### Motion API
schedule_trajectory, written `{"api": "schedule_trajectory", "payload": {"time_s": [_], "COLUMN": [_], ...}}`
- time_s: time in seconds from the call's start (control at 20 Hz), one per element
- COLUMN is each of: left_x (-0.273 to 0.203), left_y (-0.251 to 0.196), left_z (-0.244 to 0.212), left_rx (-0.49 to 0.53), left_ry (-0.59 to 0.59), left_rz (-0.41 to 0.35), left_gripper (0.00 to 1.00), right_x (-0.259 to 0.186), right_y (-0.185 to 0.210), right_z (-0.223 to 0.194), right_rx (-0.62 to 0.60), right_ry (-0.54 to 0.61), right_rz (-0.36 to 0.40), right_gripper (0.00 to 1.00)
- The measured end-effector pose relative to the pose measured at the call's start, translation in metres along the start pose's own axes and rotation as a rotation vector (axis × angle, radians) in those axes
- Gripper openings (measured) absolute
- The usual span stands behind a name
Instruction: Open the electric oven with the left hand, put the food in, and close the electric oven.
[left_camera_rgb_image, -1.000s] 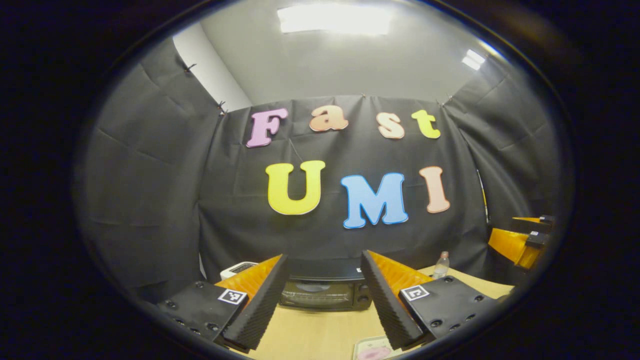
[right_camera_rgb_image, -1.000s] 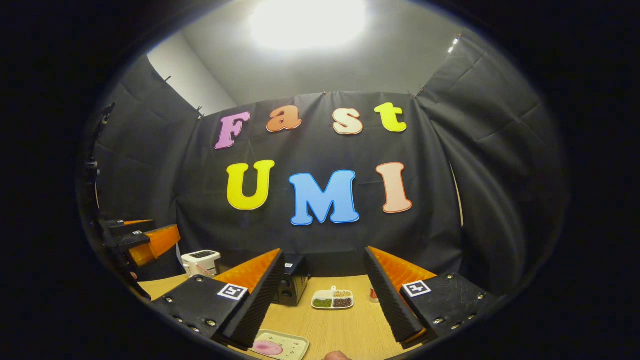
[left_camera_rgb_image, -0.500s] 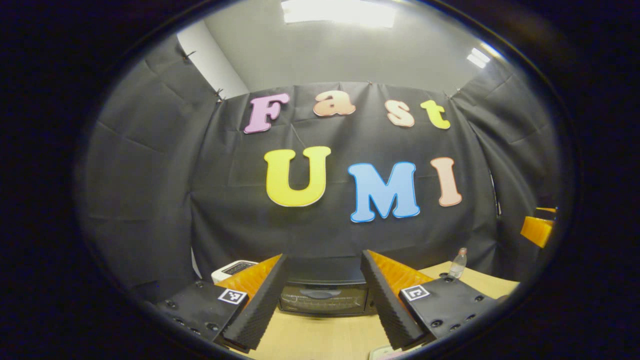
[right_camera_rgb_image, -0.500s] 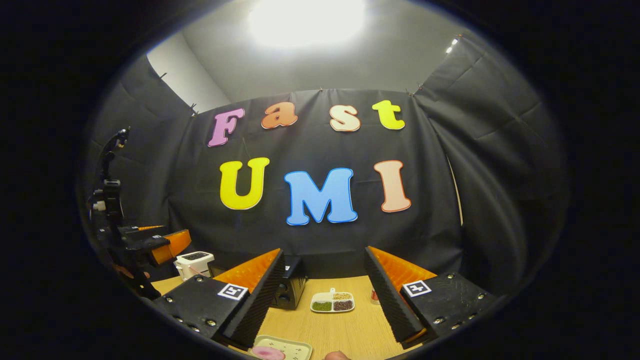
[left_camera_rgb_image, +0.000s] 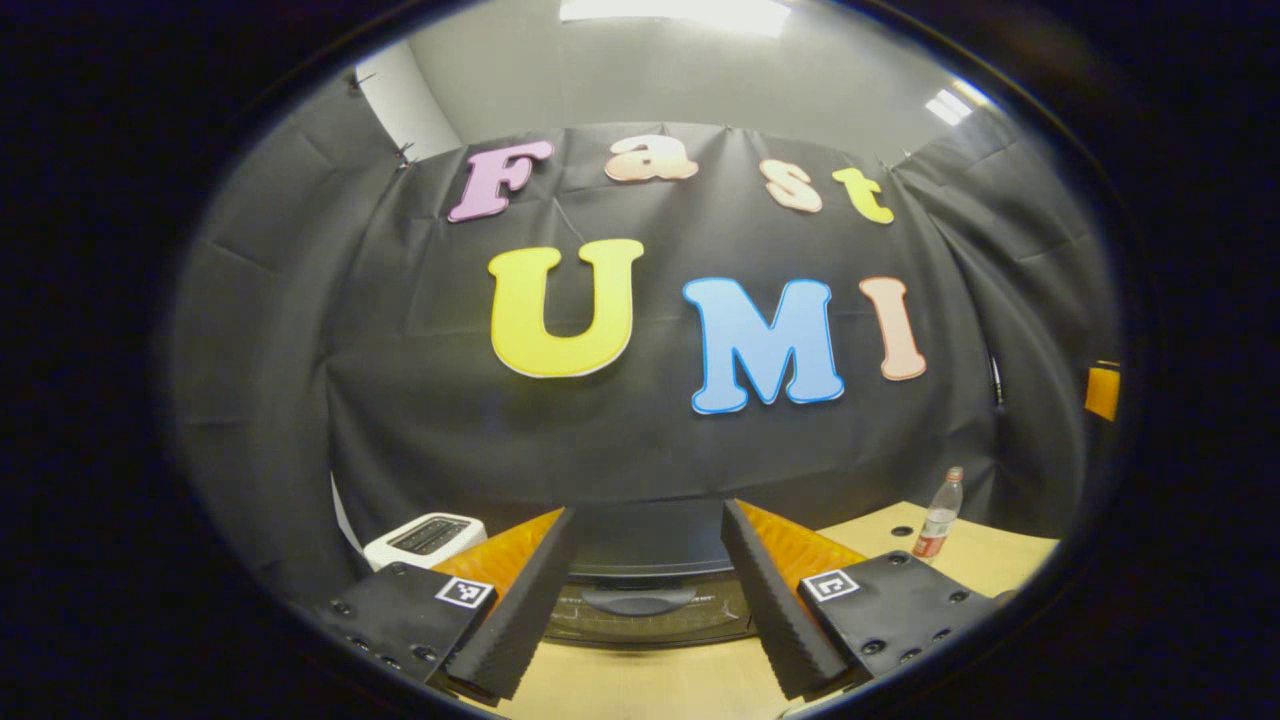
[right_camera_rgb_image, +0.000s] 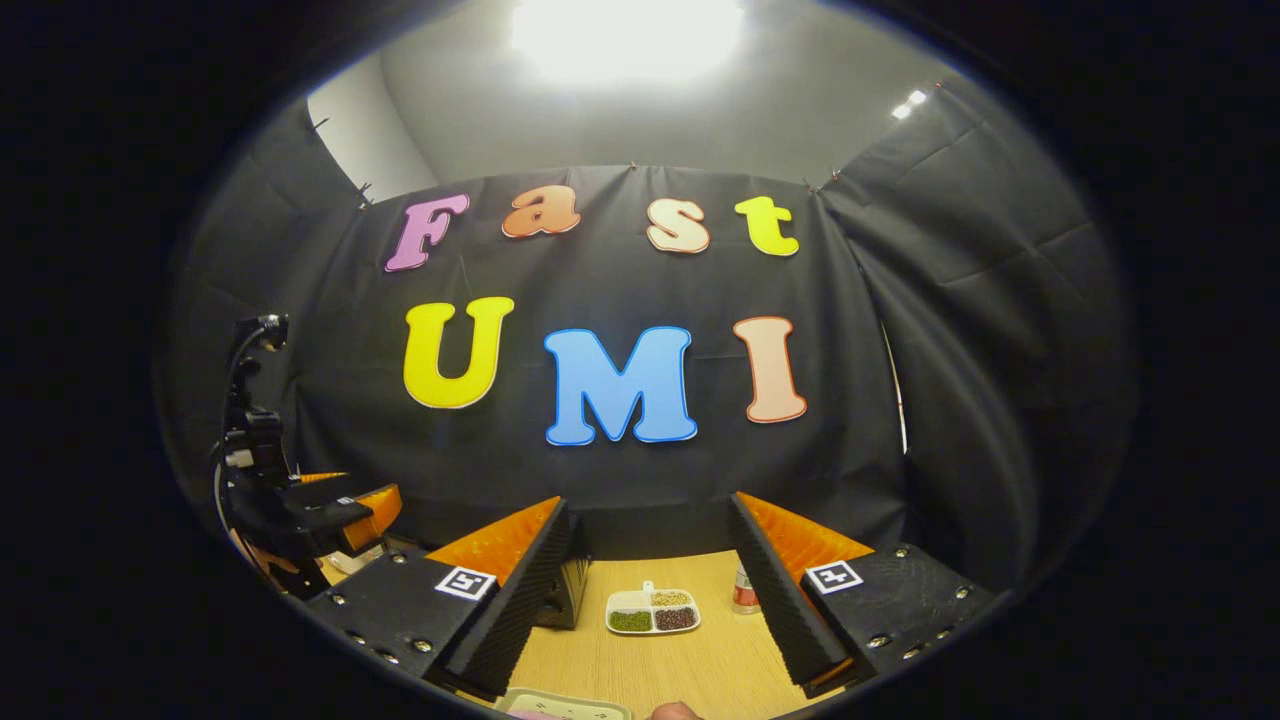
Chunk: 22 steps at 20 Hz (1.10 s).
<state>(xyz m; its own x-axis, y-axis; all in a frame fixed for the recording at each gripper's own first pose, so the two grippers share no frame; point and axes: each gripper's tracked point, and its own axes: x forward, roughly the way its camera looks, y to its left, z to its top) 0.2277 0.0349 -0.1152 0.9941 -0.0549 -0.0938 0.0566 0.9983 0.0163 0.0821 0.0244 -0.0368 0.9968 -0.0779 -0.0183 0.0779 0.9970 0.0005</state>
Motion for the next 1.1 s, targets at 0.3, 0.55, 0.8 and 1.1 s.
{"api": "schedule_trajectory", "payload": {"time_s": [0.3, 0.55, 0.8, 1.1], "left_x": [0.05, 0.081, 0.103, 0.11], "left_y": [0.001, 0.005, 0.006, 0.009], "left_z": [-0.051, -0.088, -0.123, -0.145], "left_rx": [-0.014, -0.003, -0.01, -0.022], "left_ry": [0.085, 0.14, 0.188, 0.223], "left_rz": [-0.049, -0.059, -0.073, -0.047], "left_gripper": [1.0, 0.98, 0.97, 0.97], "right_x": [0.012, 0.015, 0.013, 0.003], "right_y": [0.001, 0.001, 0.003, -0.004], "right_z": [-0.01, -0.019, -0.019, -0.018], "right_rx": [-0.021, -0.055, -0.084, -0.124], "right_ry": [0.027, 0.056, 0.066, 0.073], "right_rz": [-0.084, -0.14, -0.171, -0.21], "right_gripper": [0.97, 0.97, 0.98, 0.97]}}
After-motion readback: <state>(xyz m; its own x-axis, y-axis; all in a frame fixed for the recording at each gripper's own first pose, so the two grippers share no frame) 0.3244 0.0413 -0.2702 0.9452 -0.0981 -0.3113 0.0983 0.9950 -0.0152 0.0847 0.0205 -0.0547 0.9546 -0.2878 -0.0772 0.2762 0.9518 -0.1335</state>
